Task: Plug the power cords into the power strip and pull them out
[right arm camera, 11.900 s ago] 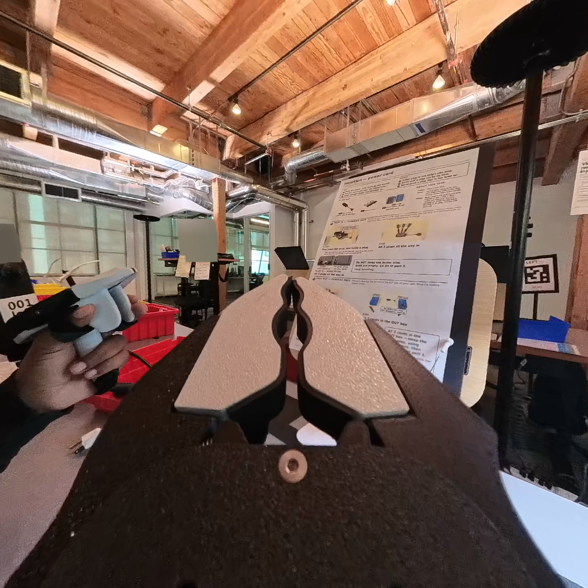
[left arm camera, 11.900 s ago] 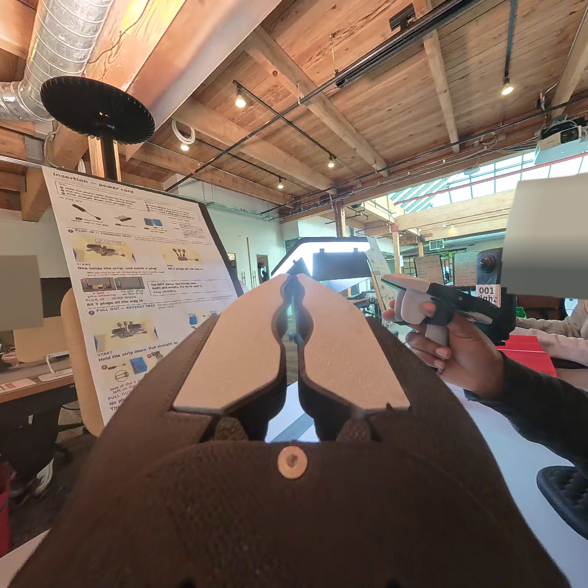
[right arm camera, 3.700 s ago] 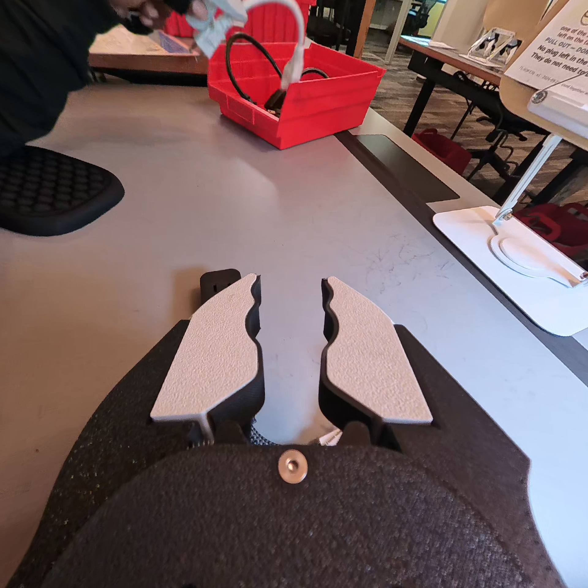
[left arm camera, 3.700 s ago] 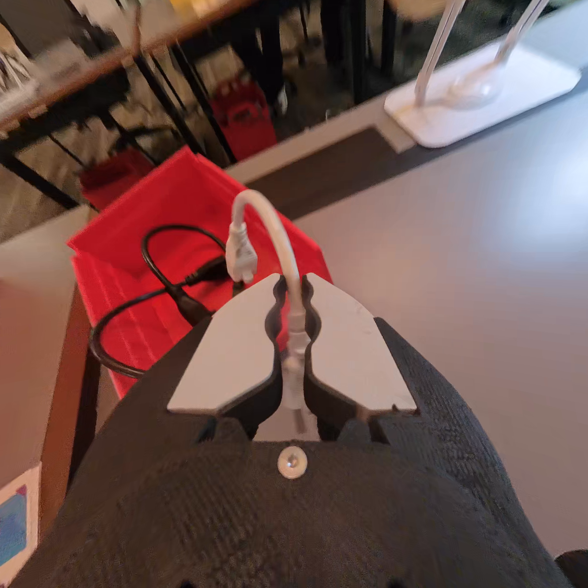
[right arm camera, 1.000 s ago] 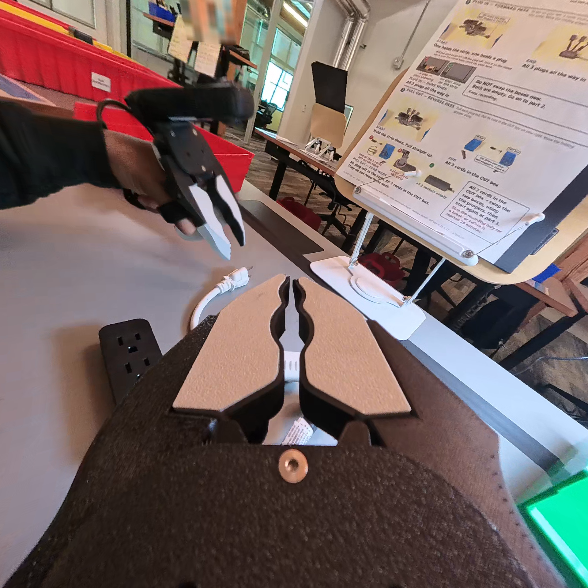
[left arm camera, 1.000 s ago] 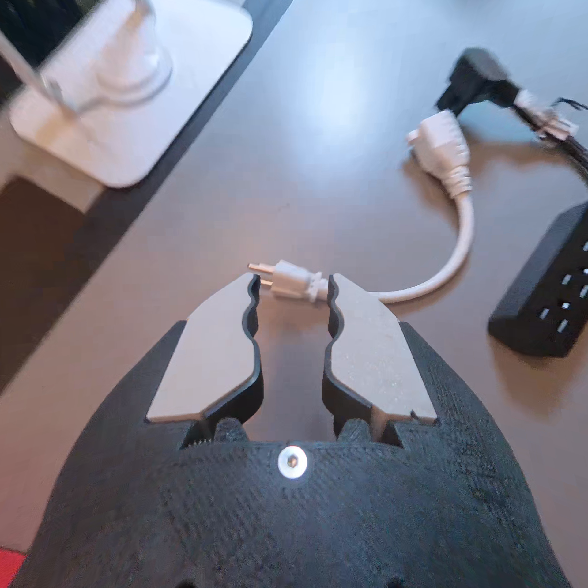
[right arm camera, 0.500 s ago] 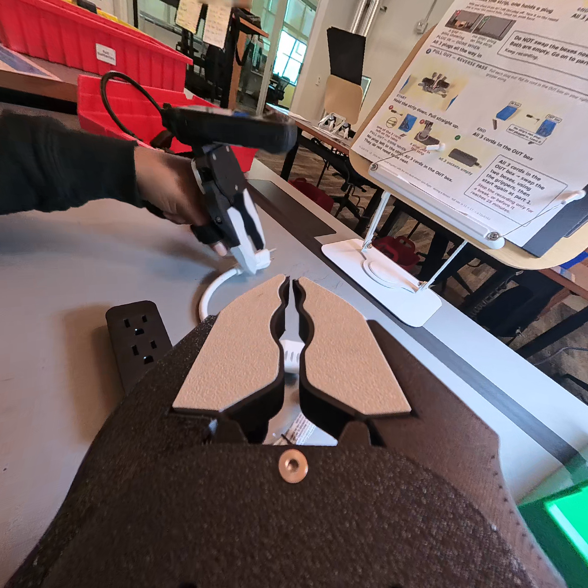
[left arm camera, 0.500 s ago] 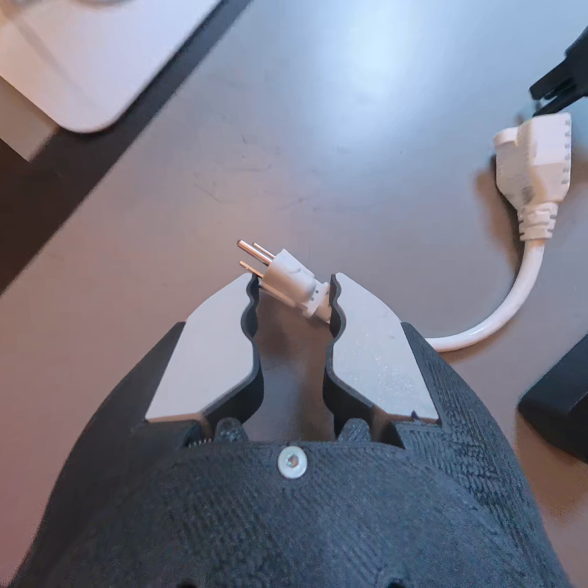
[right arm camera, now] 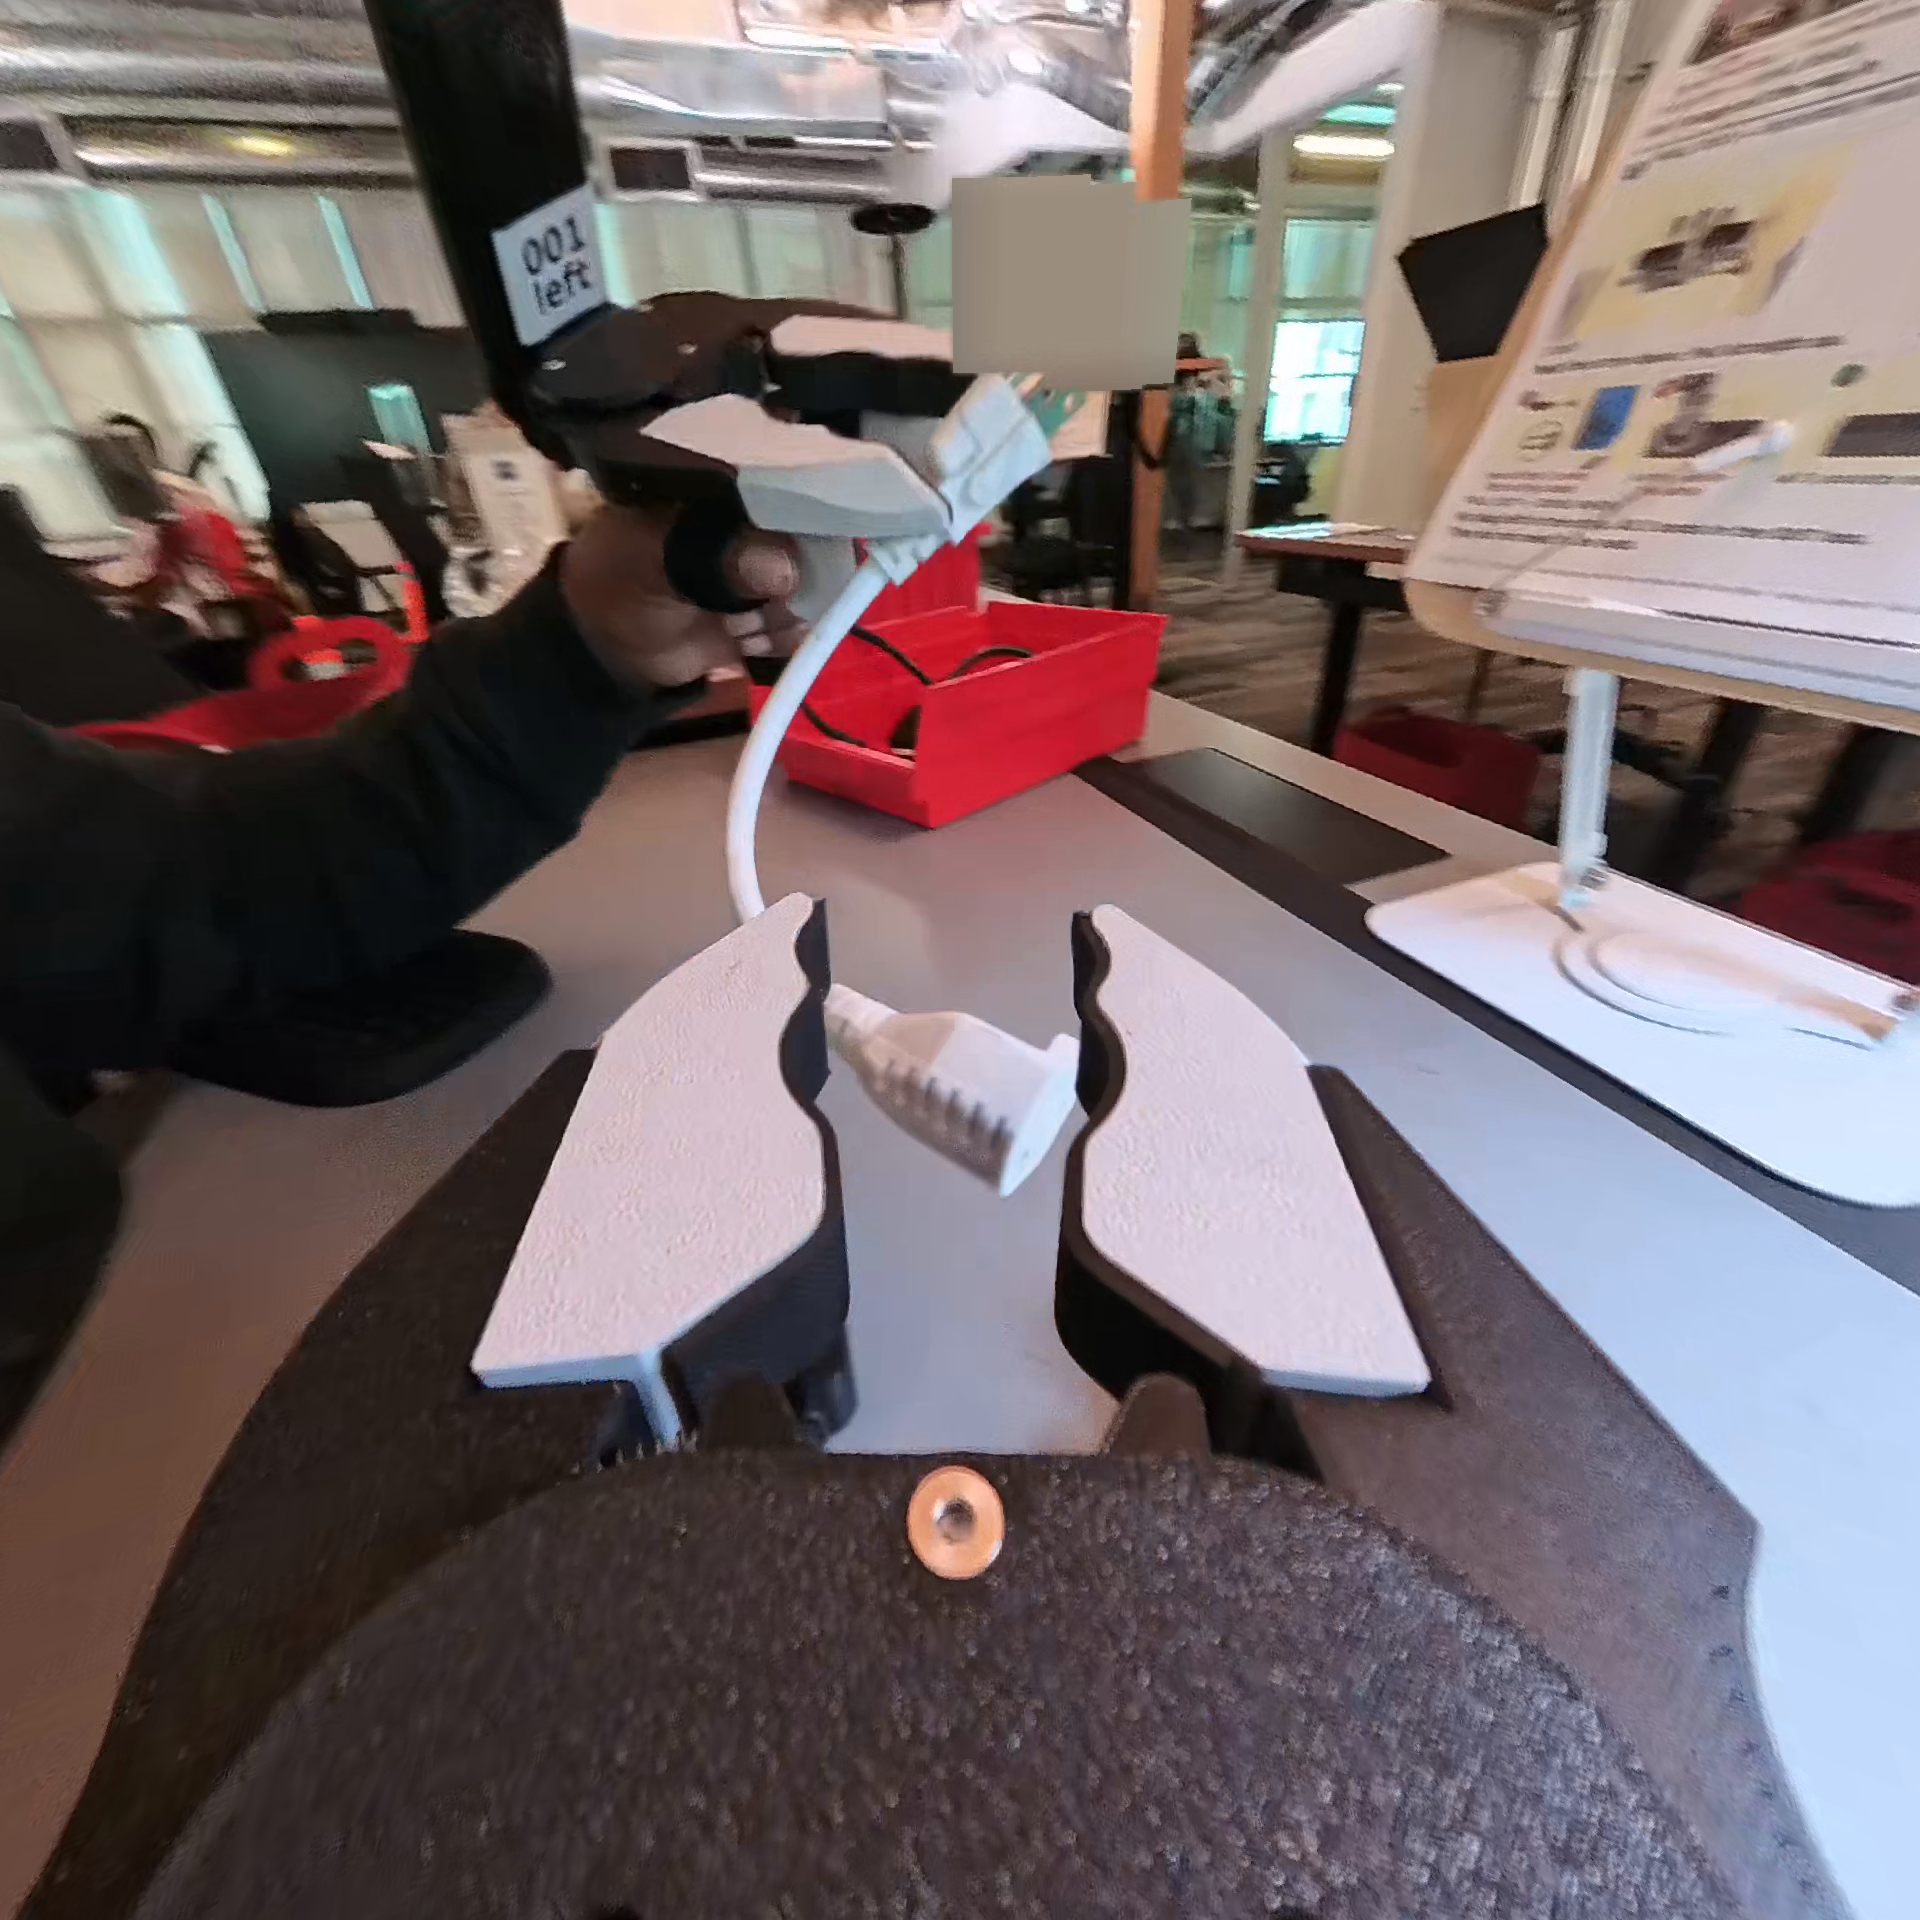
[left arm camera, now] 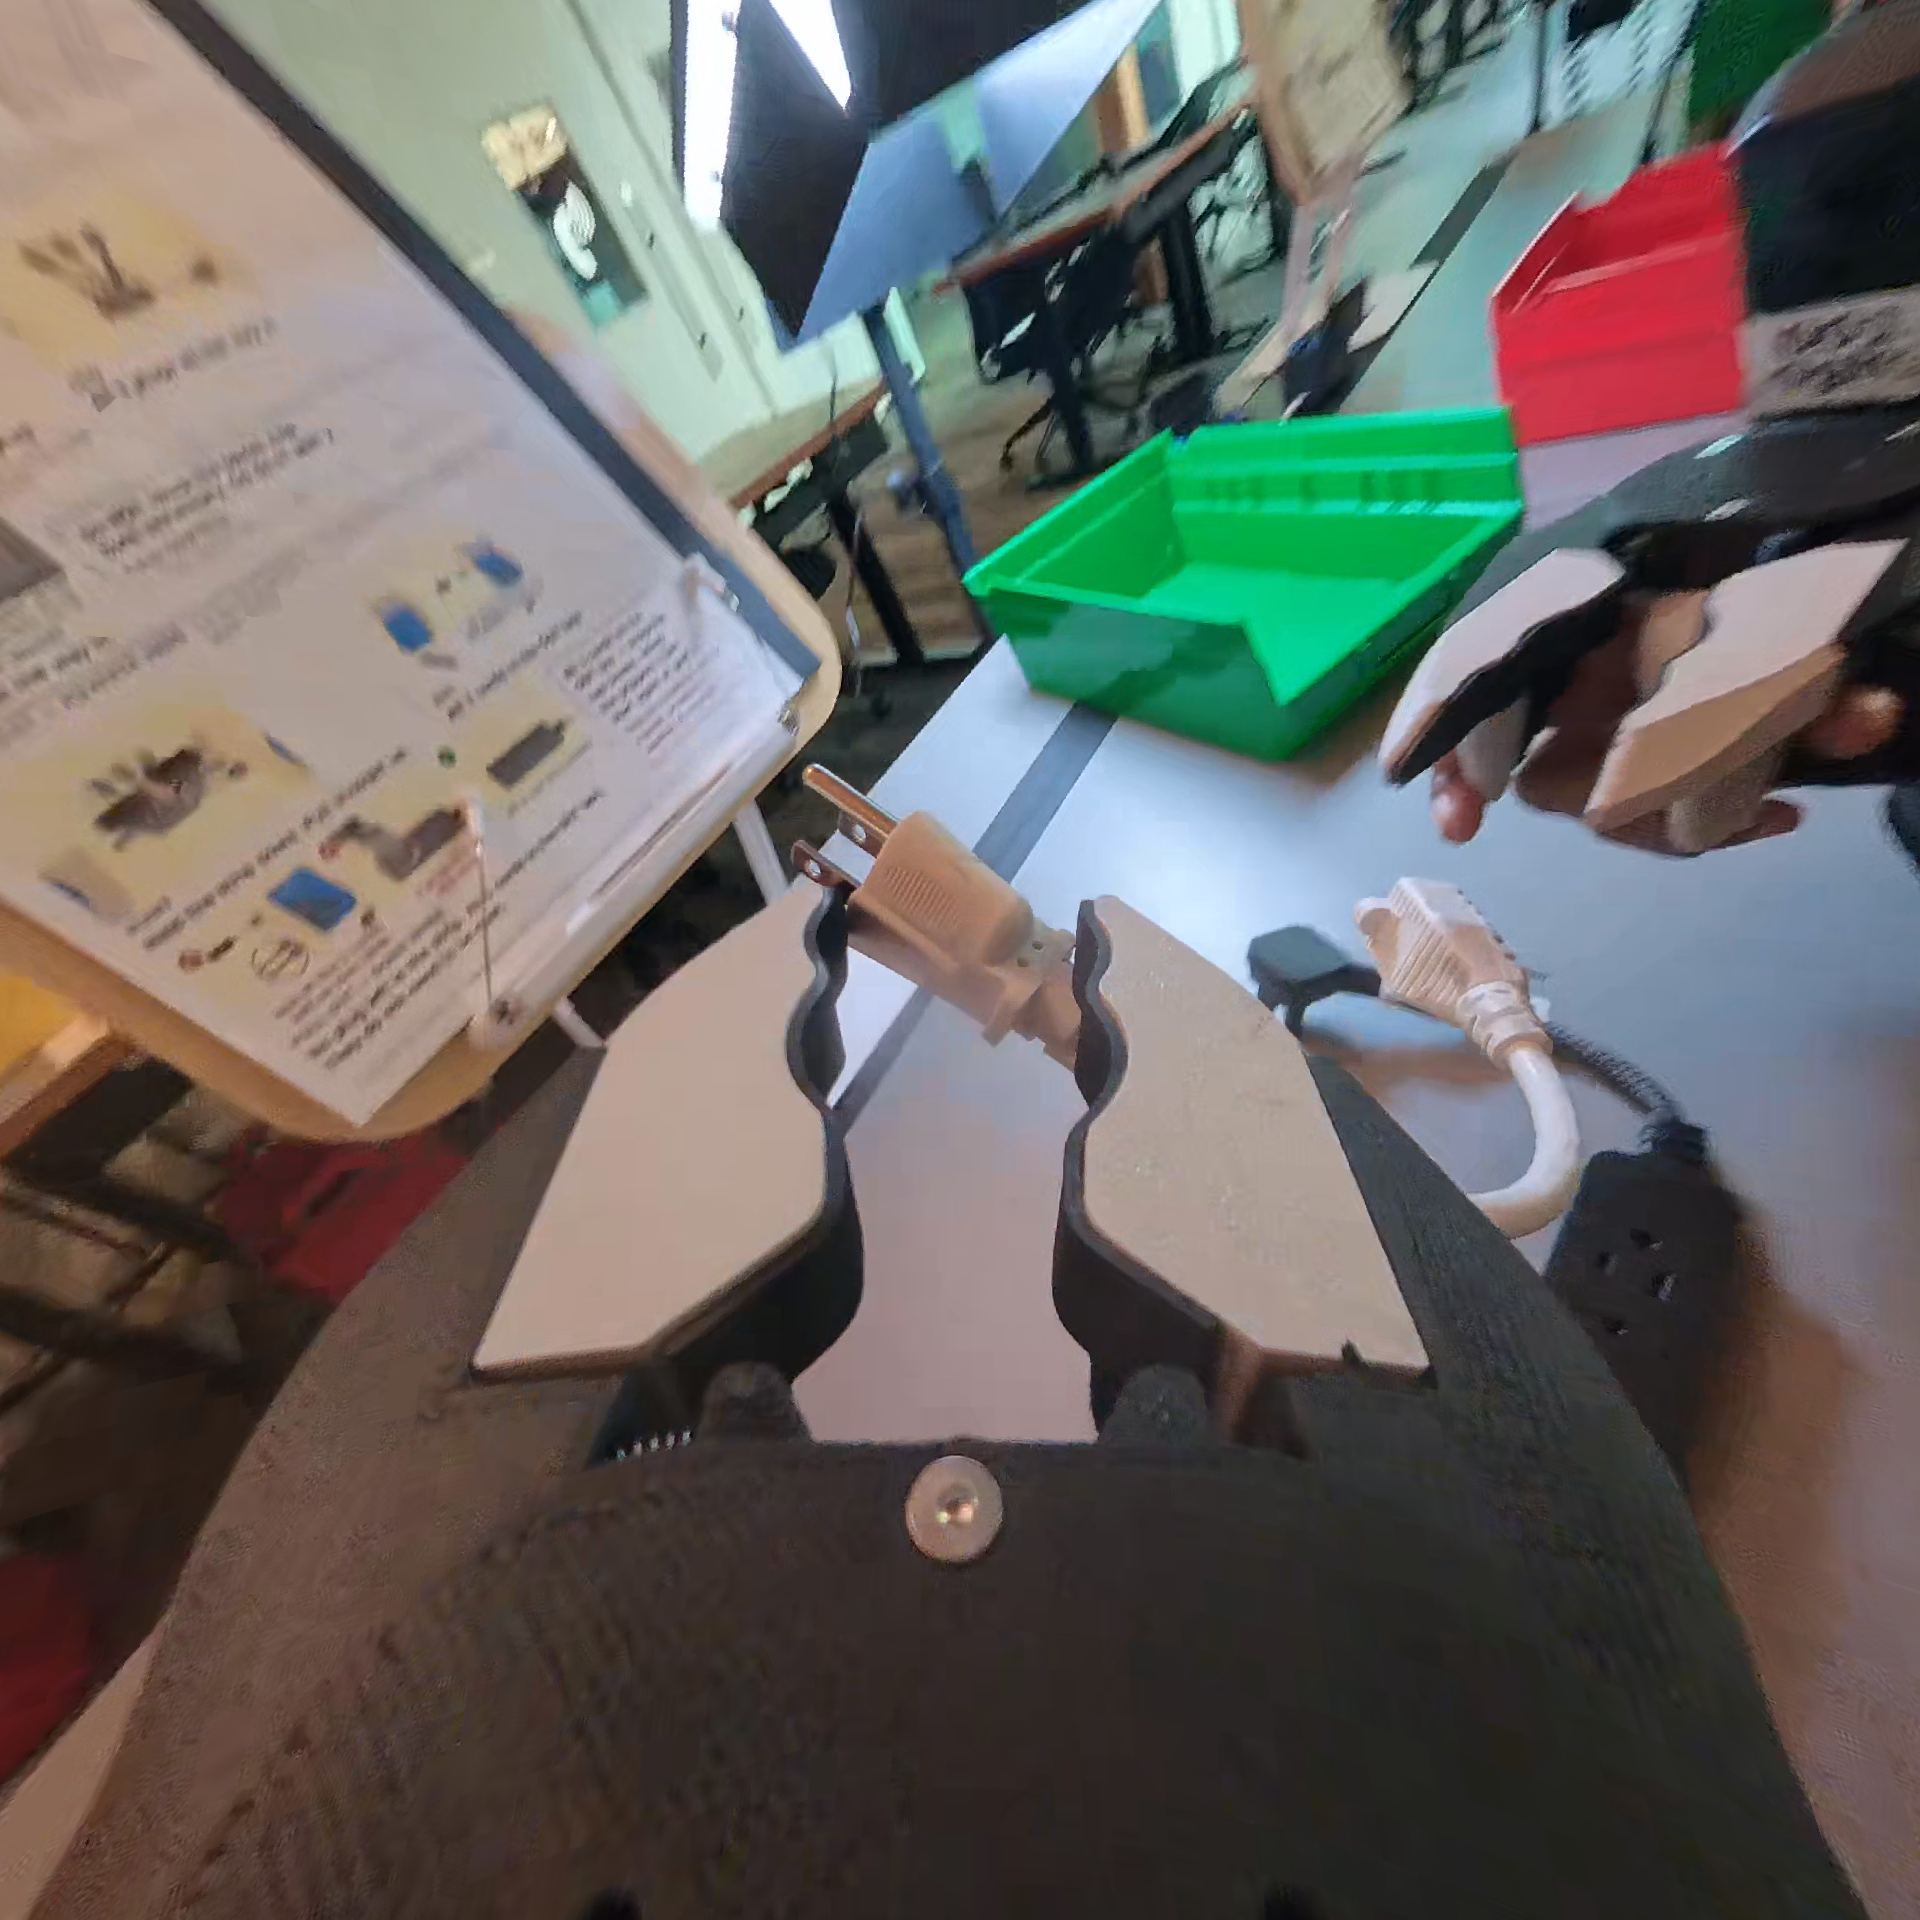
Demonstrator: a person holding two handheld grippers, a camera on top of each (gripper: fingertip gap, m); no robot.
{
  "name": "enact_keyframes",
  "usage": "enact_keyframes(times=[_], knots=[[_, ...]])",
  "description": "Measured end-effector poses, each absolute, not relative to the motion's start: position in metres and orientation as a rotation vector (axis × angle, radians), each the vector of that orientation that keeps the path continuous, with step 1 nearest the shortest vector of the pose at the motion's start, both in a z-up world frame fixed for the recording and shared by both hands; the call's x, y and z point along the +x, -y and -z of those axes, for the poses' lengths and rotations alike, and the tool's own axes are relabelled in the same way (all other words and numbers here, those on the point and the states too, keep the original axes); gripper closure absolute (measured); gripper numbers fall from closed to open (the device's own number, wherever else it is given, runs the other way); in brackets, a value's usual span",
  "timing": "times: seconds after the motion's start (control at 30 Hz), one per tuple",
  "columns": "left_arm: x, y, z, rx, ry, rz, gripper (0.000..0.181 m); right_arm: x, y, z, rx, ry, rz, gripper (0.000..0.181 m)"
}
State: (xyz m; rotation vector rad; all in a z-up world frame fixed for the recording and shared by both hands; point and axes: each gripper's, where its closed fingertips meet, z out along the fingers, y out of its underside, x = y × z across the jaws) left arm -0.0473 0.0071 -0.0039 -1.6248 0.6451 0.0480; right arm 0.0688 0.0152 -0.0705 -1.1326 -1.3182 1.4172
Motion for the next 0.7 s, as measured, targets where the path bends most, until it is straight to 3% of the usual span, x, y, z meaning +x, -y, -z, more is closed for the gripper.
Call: enact_keyframes(times=[0.27, 0.47, 0.63, 0.7], knots=[[0.028, 0.042, -0.027, -1.319, -0.89, 0.379, 0.139, 0.072, 0.049, 0.008, -0.847, 1.698, -1.733, 0.136], [0.055, 0.068, -0.037, -1.128, -0.913, 0.653, 0.148, 0.043, 0.107, 0.011, -0.695, 1.753, -2.188, 0.136], [0.049, 0.06, -0.025, -1.161, -0.876, 0.661, 0.148, 0.027, 0.128, 0.015, -0.71, 1.628, -2.3, 0.169], [0.046, 0.058, -0.022, -1.173, -0.867, 0.656, 0.148, 0.021, 0.125, 0.019, -0.752, 1.601, -2.237, 0.172]])
